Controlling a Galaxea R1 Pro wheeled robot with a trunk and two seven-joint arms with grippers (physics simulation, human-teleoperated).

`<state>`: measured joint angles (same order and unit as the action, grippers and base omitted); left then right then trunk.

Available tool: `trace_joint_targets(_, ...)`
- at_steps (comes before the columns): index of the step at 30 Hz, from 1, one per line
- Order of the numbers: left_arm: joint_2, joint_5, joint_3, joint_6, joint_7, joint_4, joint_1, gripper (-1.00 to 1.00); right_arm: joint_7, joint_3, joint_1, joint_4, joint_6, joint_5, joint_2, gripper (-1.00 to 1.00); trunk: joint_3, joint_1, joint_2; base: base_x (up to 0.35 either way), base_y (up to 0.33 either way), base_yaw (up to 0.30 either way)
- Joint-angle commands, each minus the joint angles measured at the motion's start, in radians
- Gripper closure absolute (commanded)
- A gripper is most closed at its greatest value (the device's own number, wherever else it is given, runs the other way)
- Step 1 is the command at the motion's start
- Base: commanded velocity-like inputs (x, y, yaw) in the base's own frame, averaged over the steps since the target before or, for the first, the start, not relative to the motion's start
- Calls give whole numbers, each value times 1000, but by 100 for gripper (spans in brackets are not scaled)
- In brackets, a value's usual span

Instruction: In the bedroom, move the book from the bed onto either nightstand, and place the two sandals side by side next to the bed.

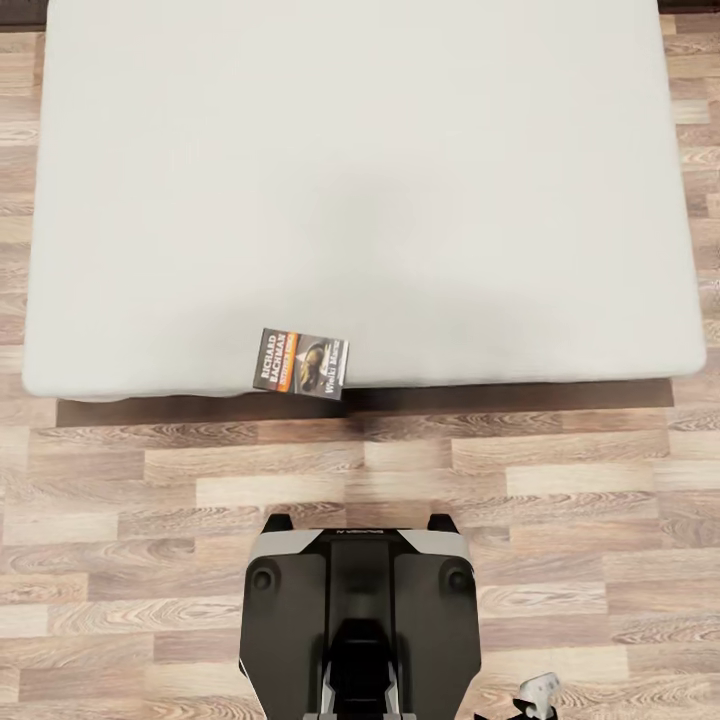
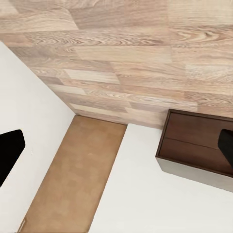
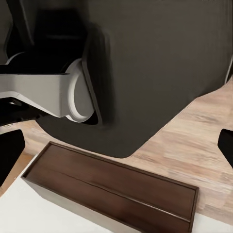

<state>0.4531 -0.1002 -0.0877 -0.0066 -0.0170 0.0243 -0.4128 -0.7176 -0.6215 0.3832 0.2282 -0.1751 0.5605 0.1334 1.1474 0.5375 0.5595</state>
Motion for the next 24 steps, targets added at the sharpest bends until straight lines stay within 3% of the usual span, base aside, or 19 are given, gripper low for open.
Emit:
trace_joint_targets(1, 0, -10, -9, -2, -2, 0, 0, -100, -4, -8, 0, 0, -6, 11, 4, -100, 1, 0, 1, 0, 86, -232)
trace_joint_targets(6, 1, -11, -9, -9, -5, 0, 0, -100, -5, -14, 0, 5, -6, 10, 21, -100, 3, 0, 1, 0, 99, -181)
trace_joint_targets(10, 2, -12, -8, -11, -6, -1, 0, -100, -4, -44, 0, 8, -6, 11, 32, -100, 4, 0, 1, 0, 112, -74)
trace_joint_targets(13, 4, -13, -8, -12, -7, -1, 0, -100, -2, -68, 0, 11, -7, 12, 36, -100, 4, 0, 1, 0, 147, -33)
trace_joint_targets(24, 7, -12, -7, -24, -9, -2, 2, -100, 0, -91, 0, 15, -7, 13, 40, -100, 5, 0, 1, -63, 132, -12)
